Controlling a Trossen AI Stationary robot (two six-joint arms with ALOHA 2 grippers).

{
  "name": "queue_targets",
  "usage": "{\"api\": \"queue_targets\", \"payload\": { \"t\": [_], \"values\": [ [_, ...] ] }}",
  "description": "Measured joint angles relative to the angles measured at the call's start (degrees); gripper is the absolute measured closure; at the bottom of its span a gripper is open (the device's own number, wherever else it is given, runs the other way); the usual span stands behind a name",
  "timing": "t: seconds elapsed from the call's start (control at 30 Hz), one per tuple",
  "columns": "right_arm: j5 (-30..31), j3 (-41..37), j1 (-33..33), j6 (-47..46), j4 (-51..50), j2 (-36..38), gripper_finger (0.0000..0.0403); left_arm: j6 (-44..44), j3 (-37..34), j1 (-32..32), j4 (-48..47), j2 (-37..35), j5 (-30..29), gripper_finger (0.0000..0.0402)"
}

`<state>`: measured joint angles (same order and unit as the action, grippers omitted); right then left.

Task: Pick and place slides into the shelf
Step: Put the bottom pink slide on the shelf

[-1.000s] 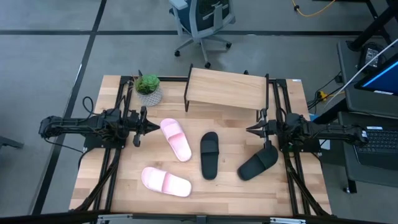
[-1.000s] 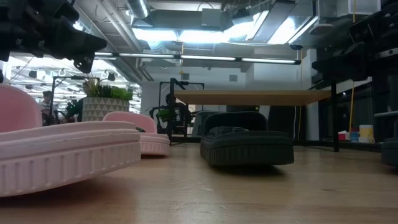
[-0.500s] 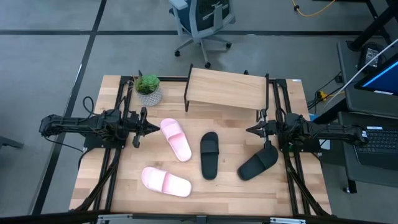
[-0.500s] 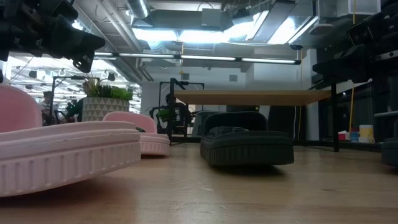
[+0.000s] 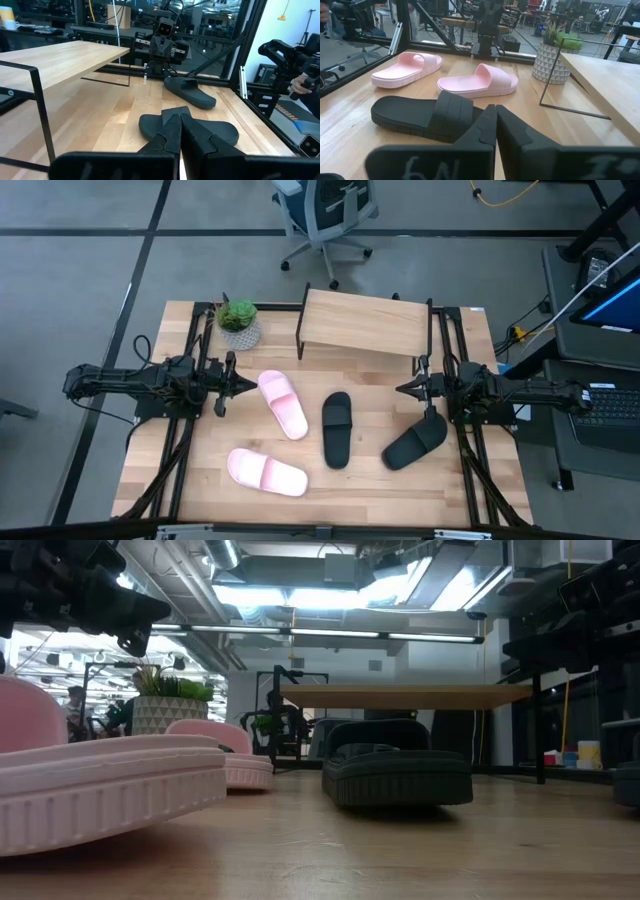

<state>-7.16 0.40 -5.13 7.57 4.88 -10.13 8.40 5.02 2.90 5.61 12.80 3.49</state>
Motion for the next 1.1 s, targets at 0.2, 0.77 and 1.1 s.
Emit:
{"api": "queue_targets", "payload": {
  "t": [0.2, 0.77, 1.1],
  "values": [
    [0.00, 0.00, 0.00, 0.00, 0.03, 0.00, 0.0398, 0.00, 0.00, 0.00, 0.00, 0.00, 0.00, 0.0401],
    [0.02, 0.00, 0.00, -0.02, 0.03, 0.00, 0.0397, 2.26, 0.00, 0.00, 0.31, 0.00, 0.29, 0.0402],
    [0.01, -0.02, -0.01, -1.40, 0.03, 0.00, 0.0388, -2.54, 8.33, 0.00, -4.84, 1.31, -1.29, 0.0402]
  ]
}}
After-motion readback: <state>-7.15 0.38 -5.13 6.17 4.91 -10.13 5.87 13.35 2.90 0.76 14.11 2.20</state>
